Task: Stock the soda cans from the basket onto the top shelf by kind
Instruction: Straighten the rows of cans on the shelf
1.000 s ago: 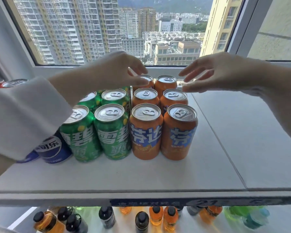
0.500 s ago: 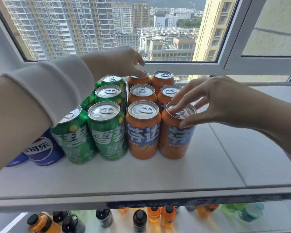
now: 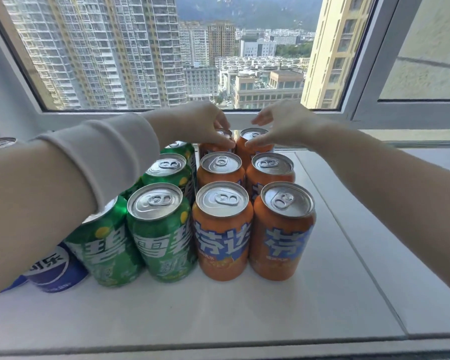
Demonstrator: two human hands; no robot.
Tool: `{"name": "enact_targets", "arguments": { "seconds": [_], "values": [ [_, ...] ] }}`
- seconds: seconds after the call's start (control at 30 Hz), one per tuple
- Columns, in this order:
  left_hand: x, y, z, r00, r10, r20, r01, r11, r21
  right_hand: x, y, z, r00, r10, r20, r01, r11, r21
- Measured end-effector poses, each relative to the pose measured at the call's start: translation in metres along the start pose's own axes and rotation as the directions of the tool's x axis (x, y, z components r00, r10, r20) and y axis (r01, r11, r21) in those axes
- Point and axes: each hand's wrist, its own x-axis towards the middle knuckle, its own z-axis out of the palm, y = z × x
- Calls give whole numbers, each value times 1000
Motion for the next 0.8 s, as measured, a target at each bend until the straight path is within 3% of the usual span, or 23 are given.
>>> {"name": "enact_targets", "arguments": {
  "seconds": [0.8],
  "values": [
    [-13,7,-6,995,97,28,-99,992,80,-7,6,-2,999,-41,20,38,992,124]
  ]
}}
